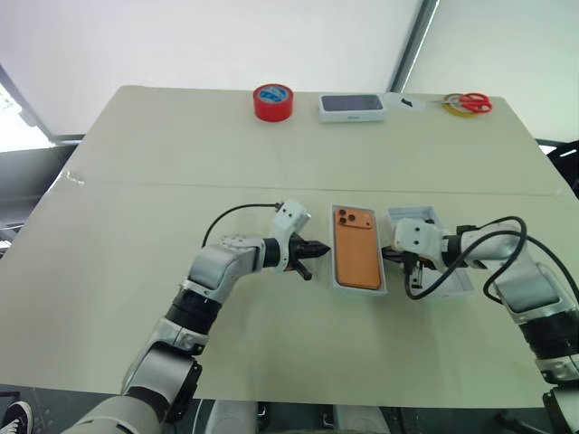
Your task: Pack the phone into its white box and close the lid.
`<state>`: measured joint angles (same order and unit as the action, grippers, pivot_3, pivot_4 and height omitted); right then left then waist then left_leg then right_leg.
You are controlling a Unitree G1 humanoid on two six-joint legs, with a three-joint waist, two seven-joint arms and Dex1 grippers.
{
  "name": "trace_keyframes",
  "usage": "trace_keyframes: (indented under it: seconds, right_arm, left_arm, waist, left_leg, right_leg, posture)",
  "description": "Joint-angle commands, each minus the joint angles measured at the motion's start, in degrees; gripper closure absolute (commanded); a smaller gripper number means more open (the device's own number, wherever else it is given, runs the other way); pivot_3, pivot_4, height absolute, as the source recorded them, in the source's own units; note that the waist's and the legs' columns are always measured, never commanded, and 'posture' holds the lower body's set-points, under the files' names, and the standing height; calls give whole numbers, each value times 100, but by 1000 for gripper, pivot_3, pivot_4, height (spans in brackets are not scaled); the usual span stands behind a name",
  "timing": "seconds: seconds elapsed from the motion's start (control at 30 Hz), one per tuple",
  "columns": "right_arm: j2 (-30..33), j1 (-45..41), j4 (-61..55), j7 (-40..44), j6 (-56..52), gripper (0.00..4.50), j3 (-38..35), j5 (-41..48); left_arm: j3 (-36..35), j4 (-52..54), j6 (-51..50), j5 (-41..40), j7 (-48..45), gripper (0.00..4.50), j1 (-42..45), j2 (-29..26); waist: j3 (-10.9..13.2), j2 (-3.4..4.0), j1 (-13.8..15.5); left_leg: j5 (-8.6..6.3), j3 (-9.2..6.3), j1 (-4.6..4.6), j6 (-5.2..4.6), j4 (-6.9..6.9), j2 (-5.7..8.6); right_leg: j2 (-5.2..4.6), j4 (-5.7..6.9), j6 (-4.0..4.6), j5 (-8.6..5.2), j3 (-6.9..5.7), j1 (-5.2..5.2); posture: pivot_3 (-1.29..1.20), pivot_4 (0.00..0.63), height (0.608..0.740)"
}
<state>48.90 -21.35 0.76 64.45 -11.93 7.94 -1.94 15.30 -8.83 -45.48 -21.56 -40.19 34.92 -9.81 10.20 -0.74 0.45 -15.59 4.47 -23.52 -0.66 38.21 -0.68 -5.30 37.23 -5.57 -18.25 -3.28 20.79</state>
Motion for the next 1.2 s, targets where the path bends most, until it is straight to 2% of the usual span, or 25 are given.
trace_keyframes:
  seconds: [0.03, 0.37, 0.53, 0.63, 0.67, 0.7, 0.77, 0.83, 0.97, 1.0, 1.1, 1.2]
  right_arm:
    - [58, -26, -324, 47, 5, 4458, -103, 172]
    - [175, -245, 683, -327, 745, 4458, -103, -190]
    - [501, -14, 922, -286, 1105, 4458, -178, -255]
    - [585, 30, 727, -225, 906, 4458, -371, 38]
    - [610, 36, 619, -65, 541, 4458, -461, 273]
    - [666, 77, 507, 70, 317, 4224, -544, 440]
    - [719, 174, 325, 135, 124, 3666, -704, 627]
    - [615, 197, 122, -53, -274, 2704, -961, 867]
    - [666, 543, -640, -155, -1456, 559, -1471, 1475]
    - [637, 622, -841, -315, -1707, 516, -1592, 1528]
    - [546, 684, -1265, -1089, -2345, 516, -1806, 1323]
    - [286, 837, -2077, -1632, -4003, 516, -1942, 1732]
  left_arm:
    - [145, 134, 190, 71, -184, 4500, 72, 65]
    - [-339, 713, 275, 31, -192, 4500, -328, -456]
    - [-703, 1537, 184, -130, -228, 4500, -857, -956]
    - [-968, 1853, 125, -321, -203, 4500, -1066, -1125]
    - [-1033, 1909, 153, -356, -234, 4500, -1120, -1198]
    - [-1110, 1958, 191, -388, -286, 4500, -1181, -1296]
    - [-1301, 2015, 163, -573, -433, 3966, -1270, -1445]
    - [-1437, 2106, 431, -671, -717, 3222, -1410, -1652]
    - [-1649, 2297, 1784, -401, -1441, 1148, -1926, -2244]
    - [-1740, 2302, 1957, -445, -1552, 614, -2042, -2332]
    - [-1983, 2236, 2495, -555, -1865, 614, -2301, -2492]
    - [-2131, 2117, 3021, -618, -2238, 614, -2453, -2577]
  waist:
    - [0, 0, 14]
    - [0, 1, 12]
    - [0, 1, 29]
    - [0, 1, 31]
    - [0, 1, 28]
    - [0, 2, 23]
    - [0, 3, 14]
    - [1, 4, 5]
    - [0, 6, -8]
    - [0, 8, -7]
    - [0, 10, 1]
    - [-1, 12, 18]
  left_leg:
    - [0, 0, 0, 0, 0, 0]
    - [0, 0, 1, 0, 2, 0]
    - [0, -2, 1, 0, 4, 0]
    - [0, -5, 3, 0, 5, 1]
    - [0, -6, 3, 0, 6, 0]
    - [0, -6, 3, 0, 6, 0]
    - [0, -6, 4, 0, 3, 0]
    - [0, -6, 4, 0, 0, -2]
    - [-1, -6, 4, 1, -4, -5]
    - [-1, -6, 4, 1, -6, -5]
    - [-5, -6, 4, -2, -6, -4]
    - [-9, -5, 2, -5, -8, -3]
  right_leg:
    - [0, 0, 0, 0, 0, 0]
    - [-2, 0, 0, 0, 0, -2]
    - [-4, -1, 0, 0, -1, -5]
    - [-6, -2, 1, 0, -1, -10]
    - [-6, -2, 1, 0, -2, -11]
    - [-6, -2, 1, 0, -2, -11]
    - [-6, -3, 1, 0, -1, -10]
    - [-5, -3, 2, -1, -1, -8]
    - [-6, -5, 4, -1, 0, -6]
    - [-7, -8, 4, -1, 0, -5]
    - [-17, -9, 6, -1, 0, -5]
    - [-24, -9, 9, -1, 1, 2]
  posture:
    - [0, 150, 730]
    - [0, 150, 730]
    - [0, 150, 730]
    - [0, 150, 730]
    - [0, 150, 730]
    - [0, 150, 730]
    - [0, 150, 730]
    - [0, 150, 730]
    - [0, 150, 730]
    - [0, 150, 730]
    - [0, 150, 730]
    - [0, 150, 730]
